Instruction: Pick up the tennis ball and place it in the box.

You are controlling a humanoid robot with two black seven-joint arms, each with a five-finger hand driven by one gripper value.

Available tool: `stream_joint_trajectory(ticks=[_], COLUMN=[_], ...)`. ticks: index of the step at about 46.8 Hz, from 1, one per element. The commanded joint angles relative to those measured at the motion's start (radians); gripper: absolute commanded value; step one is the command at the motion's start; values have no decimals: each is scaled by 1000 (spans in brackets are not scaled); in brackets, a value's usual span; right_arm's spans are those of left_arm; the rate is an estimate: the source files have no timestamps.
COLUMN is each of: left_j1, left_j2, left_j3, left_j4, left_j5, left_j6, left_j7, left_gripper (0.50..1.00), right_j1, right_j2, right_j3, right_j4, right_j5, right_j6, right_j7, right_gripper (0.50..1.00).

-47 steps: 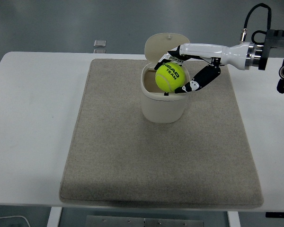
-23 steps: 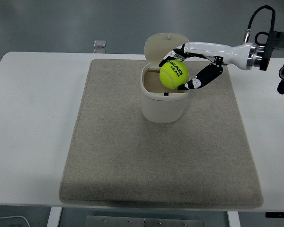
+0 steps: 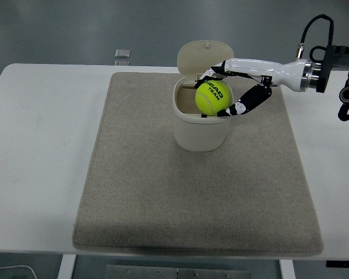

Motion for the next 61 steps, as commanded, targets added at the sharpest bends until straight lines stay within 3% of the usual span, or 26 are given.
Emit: stream_joint_trajectory(ticks=[1,10,15,36,42,54,61], left_j1=[1,1,1,1,1,-1,1], left_j2=[0,0,0,0,0,0,0], left_j3=[0,0,0,0,0,0,0], left_j4=[0,0,0,0,0,0,0], left_j5=[0,0,0,0,0,0,0], left_j6=[0,0,0,0,0,0,0], left_j7=[0,0,0,0,0,0,0], left_gripper=[992,992,992,992,992,992,992], right_j1=[1,-1,-1,4,7,-1,-18], right_j2=[0,0,-2,-17,-29,-117,-157], right_j3=[0,0,0,8,12,12,11], right_j4=[0,0,0,0,5,18,15], right_j5=[1,1,1,12,66,205,297], right_j6=[0,0,2,20,89,235,240], right_j7=[0,0,0,0,0,0,-1], right_gripper=[823,827,860,860,860,860,860])
